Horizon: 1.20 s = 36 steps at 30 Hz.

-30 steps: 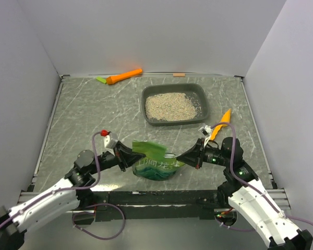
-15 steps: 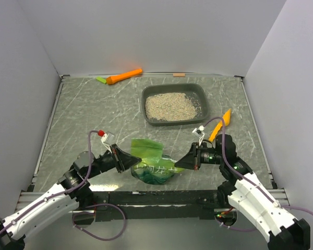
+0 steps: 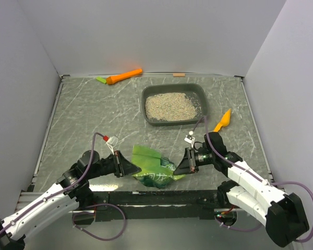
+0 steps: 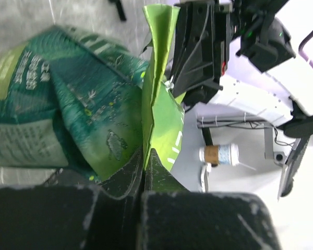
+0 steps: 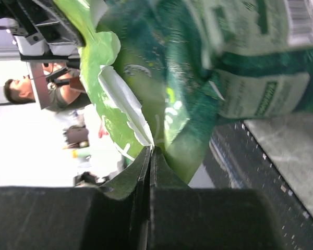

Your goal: Fill the litter box with clean litter

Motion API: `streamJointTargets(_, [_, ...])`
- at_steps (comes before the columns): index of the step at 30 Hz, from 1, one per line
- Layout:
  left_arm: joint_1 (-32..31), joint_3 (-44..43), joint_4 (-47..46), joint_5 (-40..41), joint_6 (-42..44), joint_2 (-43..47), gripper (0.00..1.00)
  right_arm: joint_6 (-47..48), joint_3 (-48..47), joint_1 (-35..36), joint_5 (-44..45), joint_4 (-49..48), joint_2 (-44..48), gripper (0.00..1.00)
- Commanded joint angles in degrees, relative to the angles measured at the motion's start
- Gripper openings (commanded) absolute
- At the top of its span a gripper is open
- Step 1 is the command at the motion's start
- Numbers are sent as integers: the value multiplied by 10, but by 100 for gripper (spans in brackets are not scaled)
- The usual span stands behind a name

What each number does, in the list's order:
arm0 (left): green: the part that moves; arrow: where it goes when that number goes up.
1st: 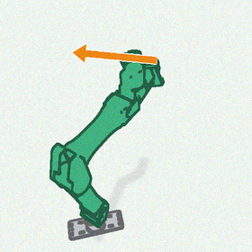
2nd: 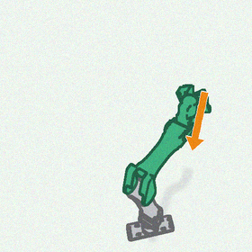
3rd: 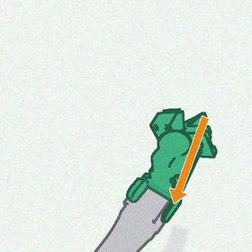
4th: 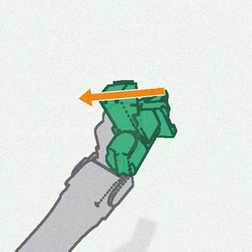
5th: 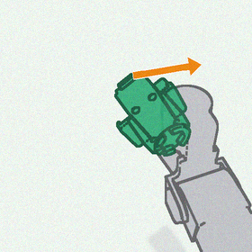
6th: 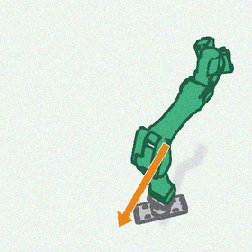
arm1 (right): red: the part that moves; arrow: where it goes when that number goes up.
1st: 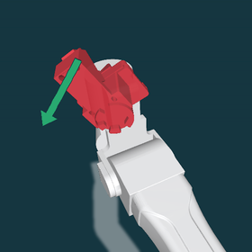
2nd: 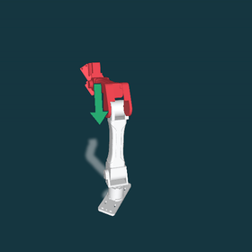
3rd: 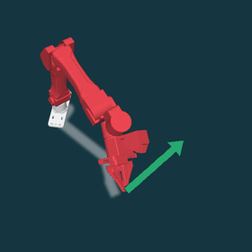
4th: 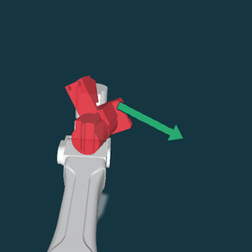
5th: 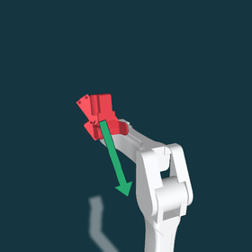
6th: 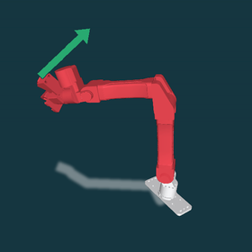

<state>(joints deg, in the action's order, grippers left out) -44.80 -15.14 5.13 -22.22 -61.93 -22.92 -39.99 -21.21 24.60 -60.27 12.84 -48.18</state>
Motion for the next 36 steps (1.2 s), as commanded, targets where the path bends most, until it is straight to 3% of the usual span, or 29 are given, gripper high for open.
streamJointTargets(1, [7,-2,101,-52,-16,1,1,51,-11,-2,24,89,-31,0])
streamJointTargets(11, [7,-11,152,-65,-8,28,1,124,-59,-1,92,173,-17,0])
streamJointTargets(16, [6,-14,139,-64,-6,14,1,168,-123,4,201,211,28,52])
streamJointTargets(18, [6,-17,136,-63,-4,6,1,183,-163,8,230,206,51,59])
streamJointTargets(22, [6,-19,126,-67,1,-11,1,218,-235,32,263,201,49,60])
streamJointTargets(26, [6,-23,127,-65,8,-25,1,260,-319,123,303,214,-5,59])
streamJointTargets(30, [7,-31,146,-50,12,-27,1,317,-356,234,309,213,-43,59])
streamJointTargets(36, [6,-60,212,11,8,-27,1,415,-392,344,350,255,-108,59])
